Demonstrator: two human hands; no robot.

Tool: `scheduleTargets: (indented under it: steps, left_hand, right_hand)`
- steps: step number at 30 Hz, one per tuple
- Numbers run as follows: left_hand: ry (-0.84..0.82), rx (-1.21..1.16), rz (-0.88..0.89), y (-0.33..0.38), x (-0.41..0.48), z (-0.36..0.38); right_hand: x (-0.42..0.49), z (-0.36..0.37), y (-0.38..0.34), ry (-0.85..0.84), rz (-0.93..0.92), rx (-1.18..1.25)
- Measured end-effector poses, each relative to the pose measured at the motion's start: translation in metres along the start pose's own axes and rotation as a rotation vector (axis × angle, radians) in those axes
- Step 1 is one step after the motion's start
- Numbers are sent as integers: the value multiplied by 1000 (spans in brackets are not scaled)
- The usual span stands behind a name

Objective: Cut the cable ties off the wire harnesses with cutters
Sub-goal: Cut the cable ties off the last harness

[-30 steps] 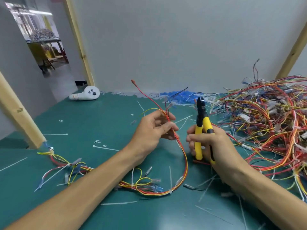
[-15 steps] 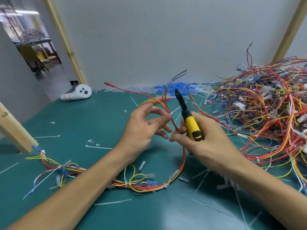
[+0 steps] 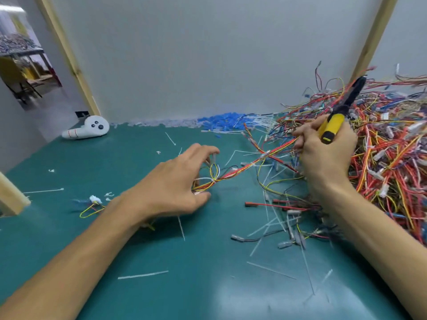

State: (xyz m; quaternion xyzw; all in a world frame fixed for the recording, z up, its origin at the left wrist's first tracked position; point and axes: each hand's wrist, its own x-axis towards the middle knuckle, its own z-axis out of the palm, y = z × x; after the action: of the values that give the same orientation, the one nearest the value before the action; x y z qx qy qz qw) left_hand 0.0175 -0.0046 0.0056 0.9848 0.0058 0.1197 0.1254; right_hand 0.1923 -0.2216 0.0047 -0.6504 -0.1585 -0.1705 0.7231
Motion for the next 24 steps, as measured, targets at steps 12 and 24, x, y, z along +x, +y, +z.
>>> scheduleTargets:
  steps: [12, 24]
  left_hand:
    - [217, 345, -344, -30, 4, -15]
    - [198, 331, -451, -46, -3, -24]
  right_hand:
    - [8, -5, -6, 155, -89, -71]
    - [16, -13, 0, 190, -18, -24]
